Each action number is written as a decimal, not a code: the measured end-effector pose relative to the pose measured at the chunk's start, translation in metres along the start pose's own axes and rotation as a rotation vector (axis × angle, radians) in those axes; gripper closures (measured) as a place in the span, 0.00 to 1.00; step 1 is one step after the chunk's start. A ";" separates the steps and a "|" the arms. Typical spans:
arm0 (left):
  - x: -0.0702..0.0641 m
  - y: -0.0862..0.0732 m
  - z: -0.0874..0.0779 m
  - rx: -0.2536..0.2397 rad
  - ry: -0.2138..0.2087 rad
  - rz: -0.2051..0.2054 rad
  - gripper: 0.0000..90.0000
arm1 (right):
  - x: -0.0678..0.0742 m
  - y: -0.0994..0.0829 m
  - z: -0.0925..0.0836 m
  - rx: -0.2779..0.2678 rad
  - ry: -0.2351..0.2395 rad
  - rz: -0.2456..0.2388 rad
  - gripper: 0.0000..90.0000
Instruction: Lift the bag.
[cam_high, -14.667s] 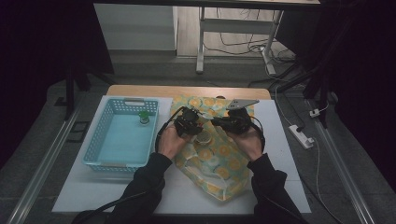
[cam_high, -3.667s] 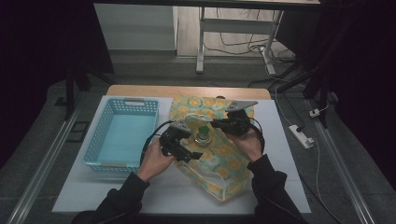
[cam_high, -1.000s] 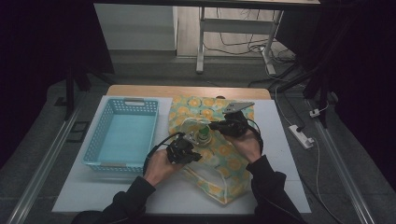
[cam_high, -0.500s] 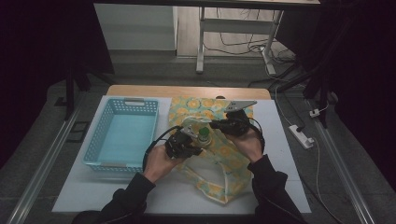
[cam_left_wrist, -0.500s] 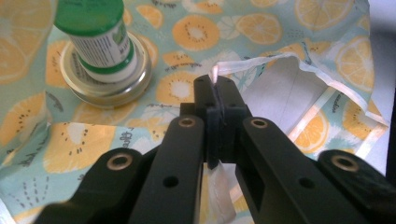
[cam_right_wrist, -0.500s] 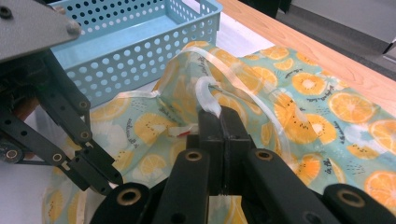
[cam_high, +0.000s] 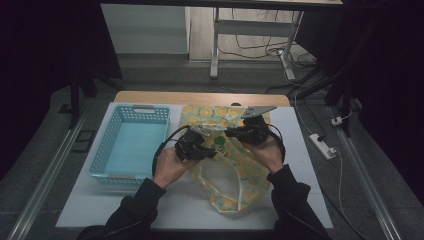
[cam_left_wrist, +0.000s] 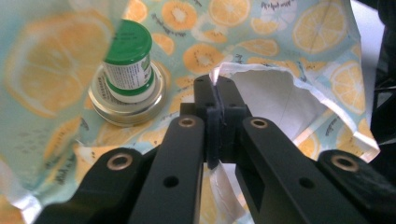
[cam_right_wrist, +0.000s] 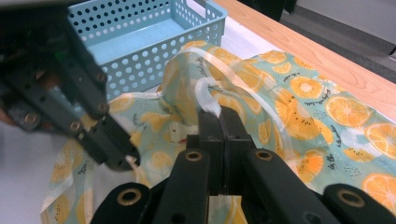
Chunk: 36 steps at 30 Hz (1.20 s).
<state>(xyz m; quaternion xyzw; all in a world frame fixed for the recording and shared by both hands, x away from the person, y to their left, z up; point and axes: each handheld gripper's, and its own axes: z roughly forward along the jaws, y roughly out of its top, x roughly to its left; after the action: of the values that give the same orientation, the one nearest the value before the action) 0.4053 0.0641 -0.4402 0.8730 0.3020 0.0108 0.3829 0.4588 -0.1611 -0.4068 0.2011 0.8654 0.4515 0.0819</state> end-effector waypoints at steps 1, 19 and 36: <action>0.001 0.001 -0.001 -0.003 -0.003 -0.004 0.99 | 0.001 0.001 0.000 0.001 0.001 -0.004 1.00; 0.016 0.031 -0.046 -0.103 -0.057 -0.053 0.99 | 0.011 0.021 -0.017 -0.016 0.034 -0.021 1.00; 0.030 0.069 -0.079 -0.145 -0.044 -0.064 0.99 | 0.013 0.052 -0.034 -0.030 0.031 -0.045 1.00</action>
<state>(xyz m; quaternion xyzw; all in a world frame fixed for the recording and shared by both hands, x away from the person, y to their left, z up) 0.4456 0.0962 -0.3447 0.8328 0.3197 0.0011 0.4519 0.4502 -0.1544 -0.3444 0.1733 0.8640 0.4657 0.0815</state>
